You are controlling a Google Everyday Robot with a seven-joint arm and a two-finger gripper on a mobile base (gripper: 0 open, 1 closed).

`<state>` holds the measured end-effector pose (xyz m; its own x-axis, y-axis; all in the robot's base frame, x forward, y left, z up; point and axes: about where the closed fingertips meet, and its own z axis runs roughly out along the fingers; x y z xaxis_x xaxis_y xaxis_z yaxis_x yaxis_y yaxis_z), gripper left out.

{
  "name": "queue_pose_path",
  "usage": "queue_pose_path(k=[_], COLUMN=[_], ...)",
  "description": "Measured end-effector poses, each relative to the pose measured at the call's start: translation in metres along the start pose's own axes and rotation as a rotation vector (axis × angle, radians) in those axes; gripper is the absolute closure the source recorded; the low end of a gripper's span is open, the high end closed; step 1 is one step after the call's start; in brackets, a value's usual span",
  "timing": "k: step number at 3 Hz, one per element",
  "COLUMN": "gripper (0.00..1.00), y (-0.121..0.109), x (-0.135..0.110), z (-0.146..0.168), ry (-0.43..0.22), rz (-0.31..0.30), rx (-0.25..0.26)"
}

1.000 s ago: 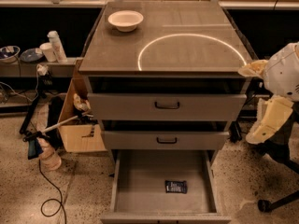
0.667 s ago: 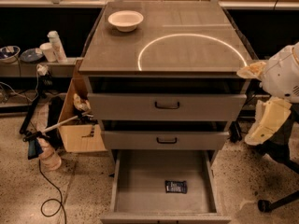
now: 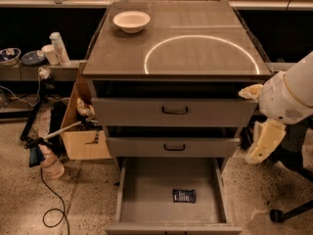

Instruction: Pick rxbar chocolate from bottom drawer and place on counter

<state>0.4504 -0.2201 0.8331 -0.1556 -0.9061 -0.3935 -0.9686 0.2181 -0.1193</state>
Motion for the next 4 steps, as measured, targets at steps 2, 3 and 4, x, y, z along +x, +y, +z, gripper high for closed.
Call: queue_pose_path(k=[2, 3, 4], gripper=[0.0, 0.0, 0.0], y=[0.006, 0.009, 0.017], x=[0.019, 0.021, 0.027], z=[0.058, 0.064, 0.106], ry=[0.041, 0.022, 0.001], rz=[0.029, 0.038, 0.041], rx=[-0.04, -0.024, -0.046])
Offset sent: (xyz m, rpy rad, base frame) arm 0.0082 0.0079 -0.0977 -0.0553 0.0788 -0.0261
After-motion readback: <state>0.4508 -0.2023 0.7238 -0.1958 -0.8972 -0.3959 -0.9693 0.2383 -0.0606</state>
